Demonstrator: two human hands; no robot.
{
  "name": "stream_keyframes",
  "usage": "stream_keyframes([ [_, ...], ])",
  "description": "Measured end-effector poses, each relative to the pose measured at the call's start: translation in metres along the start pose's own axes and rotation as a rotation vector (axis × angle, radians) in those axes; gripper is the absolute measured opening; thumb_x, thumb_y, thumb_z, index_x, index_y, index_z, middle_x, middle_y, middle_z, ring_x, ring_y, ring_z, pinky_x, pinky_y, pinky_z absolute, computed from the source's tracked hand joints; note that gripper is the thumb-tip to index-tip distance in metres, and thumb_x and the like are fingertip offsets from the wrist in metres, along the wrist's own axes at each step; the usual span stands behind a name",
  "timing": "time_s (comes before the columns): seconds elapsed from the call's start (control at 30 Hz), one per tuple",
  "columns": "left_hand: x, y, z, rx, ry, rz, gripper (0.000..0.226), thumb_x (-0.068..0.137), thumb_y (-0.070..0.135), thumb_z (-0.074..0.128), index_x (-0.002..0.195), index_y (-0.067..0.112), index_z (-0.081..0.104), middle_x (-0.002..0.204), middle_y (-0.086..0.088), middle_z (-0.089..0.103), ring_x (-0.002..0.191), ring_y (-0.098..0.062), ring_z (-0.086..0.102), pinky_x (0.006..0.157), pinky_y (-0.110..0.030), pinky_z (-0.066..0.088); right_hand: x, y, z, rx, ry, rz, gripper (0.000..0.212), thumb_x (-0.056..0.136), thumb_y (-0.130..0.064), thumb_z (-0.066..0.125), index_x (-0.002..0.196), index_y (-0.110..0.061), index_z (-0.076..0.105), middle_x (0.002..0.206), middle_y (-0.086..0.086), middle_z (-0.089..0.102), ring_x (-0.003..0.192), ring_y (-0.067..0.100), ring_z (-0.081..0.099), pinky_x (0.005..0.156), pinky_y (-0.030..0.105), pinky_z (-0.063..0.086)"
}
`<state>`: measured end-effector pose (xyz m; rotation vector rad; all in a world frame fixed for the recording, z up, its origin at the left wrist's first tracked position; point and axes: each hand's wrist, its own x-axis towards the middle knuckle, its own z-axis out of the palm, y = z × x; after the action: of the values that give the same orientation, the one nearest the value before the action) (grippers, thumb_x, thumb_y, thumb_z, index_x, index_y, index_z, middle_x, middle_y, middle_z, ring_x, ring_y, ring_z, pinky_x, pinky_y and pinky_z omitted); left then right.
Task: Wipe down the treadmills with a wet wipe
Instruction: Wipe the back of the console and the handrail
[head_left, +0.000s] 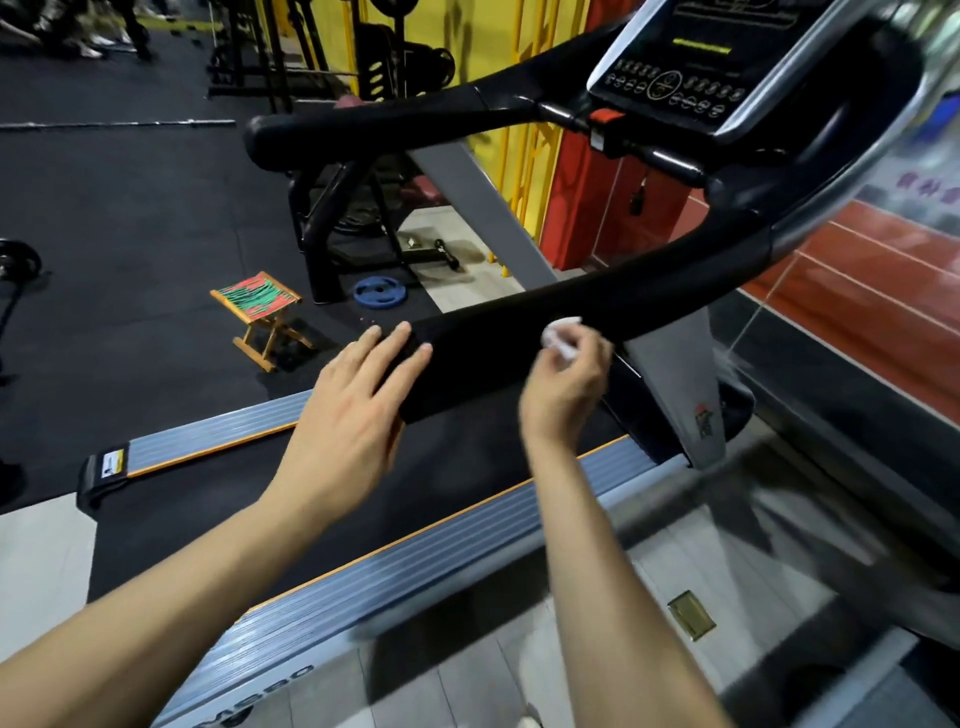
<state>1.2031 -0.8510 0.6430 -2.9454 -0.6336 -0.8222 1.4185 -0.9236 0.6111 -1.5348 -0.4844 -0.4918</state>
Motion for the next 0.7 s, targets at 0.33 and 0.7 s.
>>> stream_keyframes([
  [0.33, 0.038, 0.028, 0.019, 0.185, -0.04, 0.111, 0.076, 0.082, 0.017, 0.06, 0.154, 0.005, 0.038, 0.162, -0.017, 0.033, 0.151, -0.037, 0.029, 0.125, -0.051, 0.019, -0.057, -0.004, -0.001, -0.006, -0.251, -0.089, 0.039, 0.084, 0.011, 0.057, 0.115, -0.012, 0.064, 0.117, 0.002, 0.057, 0.107, 0.017, 0.058, 0.095, 0.027, 0.048],
  [0.7, 0.066, 0.049, 0.034, 0.2, -0.048, 0.091, 0.068, 0.089, 0.022, 0.035, 0.155, 0.003, 0.037, 0.163, -0.015, 0.033, 0.151, -0.034, 0.03, 0.124, -0.051, 0.022, 0.08, 0.071, -0.016, -0.012, 0.073, 0.19, 0.026, 0.08, 0.013, 0.05, 0.094, -0.003, 0.064, 0.101, 0.004, 0.06, 0.093, 0.027, 0.063, 0.087, 0.043, 0.055],
])
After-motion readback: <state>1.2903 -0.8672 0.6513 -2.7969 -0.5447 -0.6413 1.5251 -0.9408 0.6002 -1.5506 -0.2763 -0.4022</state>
